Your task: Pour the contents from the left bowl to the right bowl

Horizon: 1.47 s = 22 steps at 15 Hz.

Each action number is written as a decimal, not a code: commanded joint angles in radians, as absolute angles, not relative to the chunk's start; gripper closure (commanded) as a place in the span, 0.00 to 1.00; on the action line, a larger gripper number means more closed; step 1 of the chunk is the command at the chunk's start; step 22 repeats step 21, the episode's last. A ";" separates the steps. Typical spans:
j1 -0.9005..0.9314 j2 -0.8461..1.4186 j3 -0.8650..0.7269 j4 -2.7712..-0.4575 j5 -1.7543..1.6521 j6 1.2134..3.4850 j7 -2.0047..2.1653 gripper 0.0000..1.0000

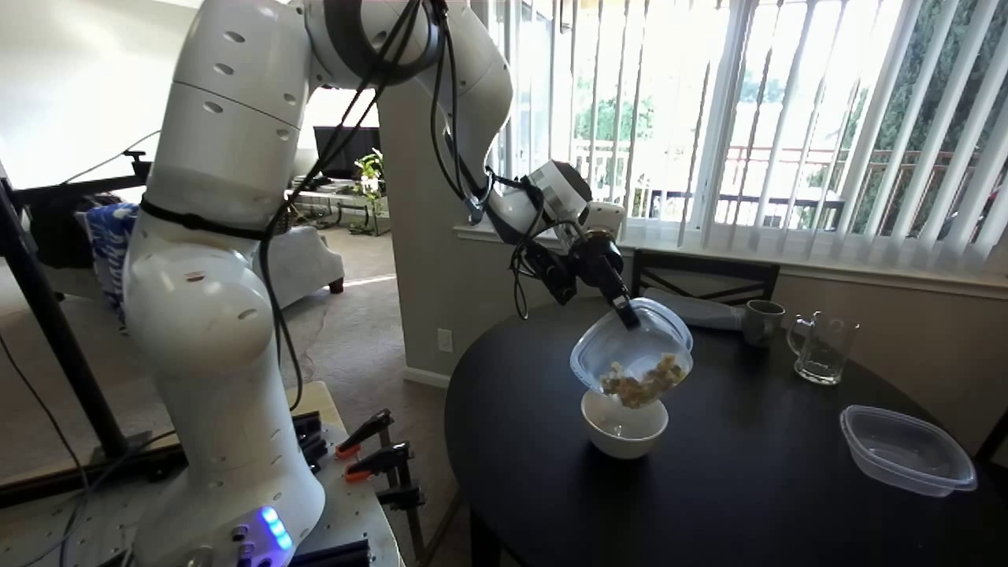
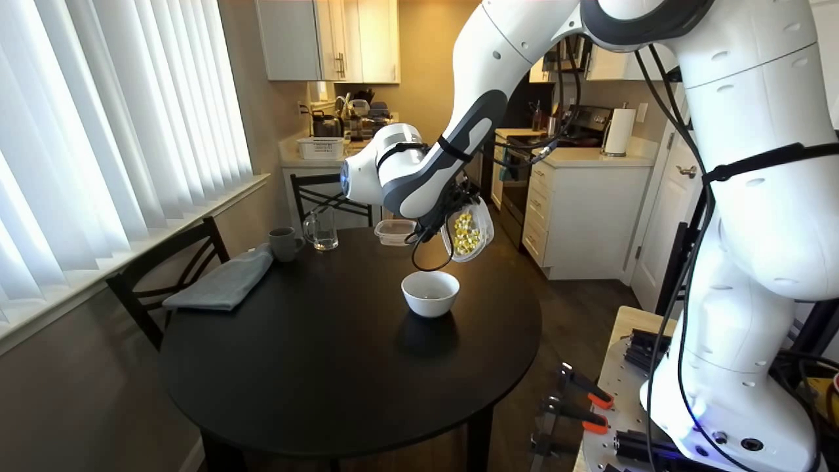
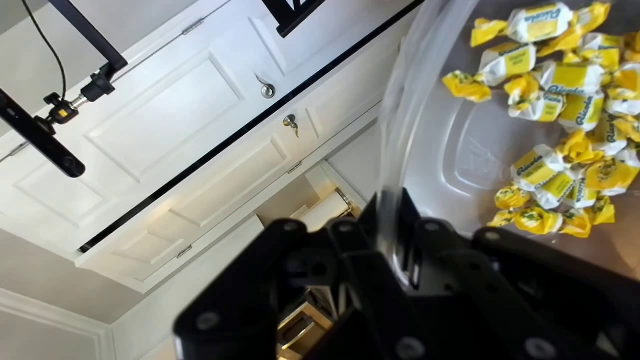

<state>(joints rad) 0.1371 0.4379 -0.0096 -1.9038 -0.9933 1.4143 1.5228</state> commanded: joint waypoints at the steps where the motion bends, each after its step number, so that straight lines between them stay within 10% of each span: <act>1: 0.141 0.490 -0.008 -1.859 -1.036 1.356 1.545 0.97; 22: 0.147 0.582 -0.002 -1.766 -1.080 1.297 1.567 0.97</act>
